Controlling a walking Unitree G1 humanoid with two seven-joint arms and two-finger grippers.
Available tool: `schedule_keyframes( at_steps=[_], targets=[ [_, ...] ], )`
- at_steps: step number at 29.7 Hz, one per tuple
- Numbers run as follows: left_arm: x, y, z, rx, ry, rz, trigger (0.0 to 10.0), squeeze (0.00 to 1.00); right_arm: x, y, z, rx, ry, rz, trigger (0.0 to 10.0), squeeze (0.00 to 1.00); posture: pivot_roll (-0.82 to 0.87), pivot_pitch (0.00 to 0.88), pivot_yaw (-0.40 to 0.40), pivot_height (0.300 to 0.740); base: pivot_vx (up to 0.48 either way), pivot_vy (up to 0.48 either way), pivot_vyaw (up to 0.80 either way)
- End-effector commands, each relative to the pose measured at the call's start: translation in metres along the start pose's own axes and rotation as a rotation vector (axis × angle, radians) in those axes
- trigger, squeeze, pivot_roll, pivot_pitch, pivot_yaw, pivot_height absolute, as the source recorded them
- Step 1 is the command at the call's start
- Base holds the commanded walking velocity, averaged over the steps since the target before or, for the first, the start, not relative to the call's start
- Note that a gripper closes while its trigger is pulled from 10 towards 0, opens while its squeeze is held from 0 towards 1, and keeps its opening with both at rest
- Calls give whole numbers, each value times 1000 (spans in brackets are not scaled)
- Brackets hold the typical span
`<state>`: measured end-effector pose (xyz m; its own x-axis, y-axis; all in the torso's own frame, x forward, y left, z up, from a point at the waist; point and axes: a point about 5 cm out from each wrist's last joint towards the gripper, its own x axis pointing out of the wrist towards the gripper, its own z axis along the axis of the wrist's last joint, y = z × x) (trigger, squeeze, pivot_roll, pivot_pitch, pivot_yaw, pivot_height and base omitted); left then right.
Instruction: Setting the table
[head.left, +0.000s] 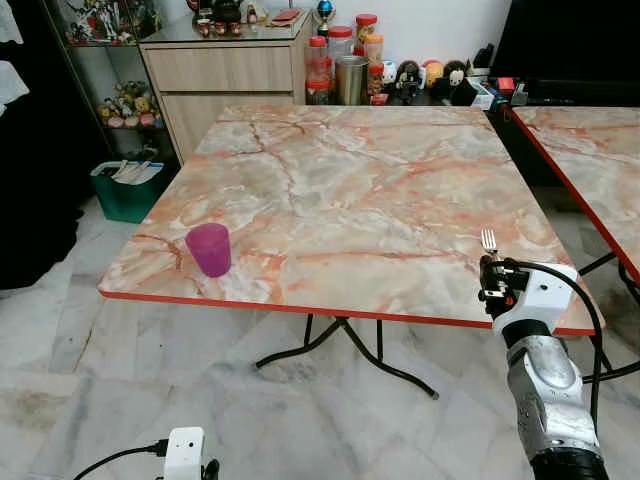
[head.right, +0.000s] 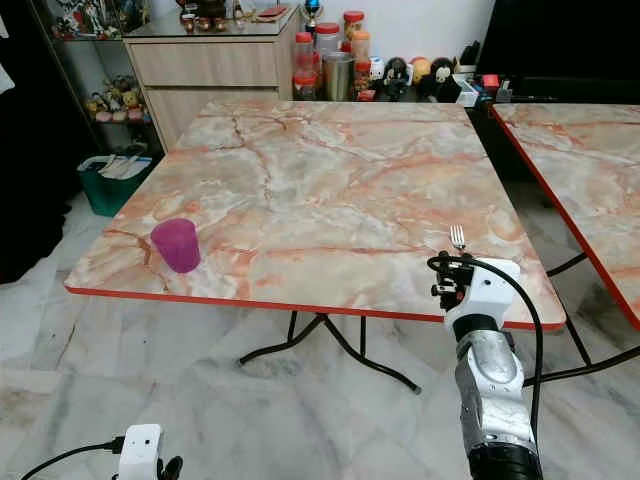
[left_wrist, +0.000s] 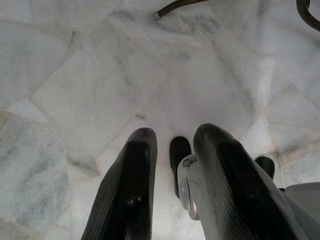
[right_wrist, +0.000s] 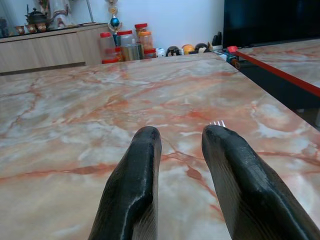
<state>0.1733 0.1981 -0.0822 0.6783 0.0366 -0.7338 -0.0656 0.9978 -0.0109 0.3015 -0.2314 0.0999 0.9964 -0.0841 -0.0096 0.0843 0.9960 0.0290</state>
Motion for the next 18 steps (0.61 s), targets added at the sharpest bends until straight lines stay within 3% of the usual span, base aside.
schedule_keyframes(
  at_steps=[1,18],
  targets=[
    [-1,3,-3,27,19,-6,10000,0,4,4,4,-4,-7,11,10000,0,21,0,7,736,371,0,0],
    [0,1,-1,28,33,-30,10000,0,11,4,10,14,-18,-4,10000,0,27,0,-1,736,413,0,0]
  ],
)
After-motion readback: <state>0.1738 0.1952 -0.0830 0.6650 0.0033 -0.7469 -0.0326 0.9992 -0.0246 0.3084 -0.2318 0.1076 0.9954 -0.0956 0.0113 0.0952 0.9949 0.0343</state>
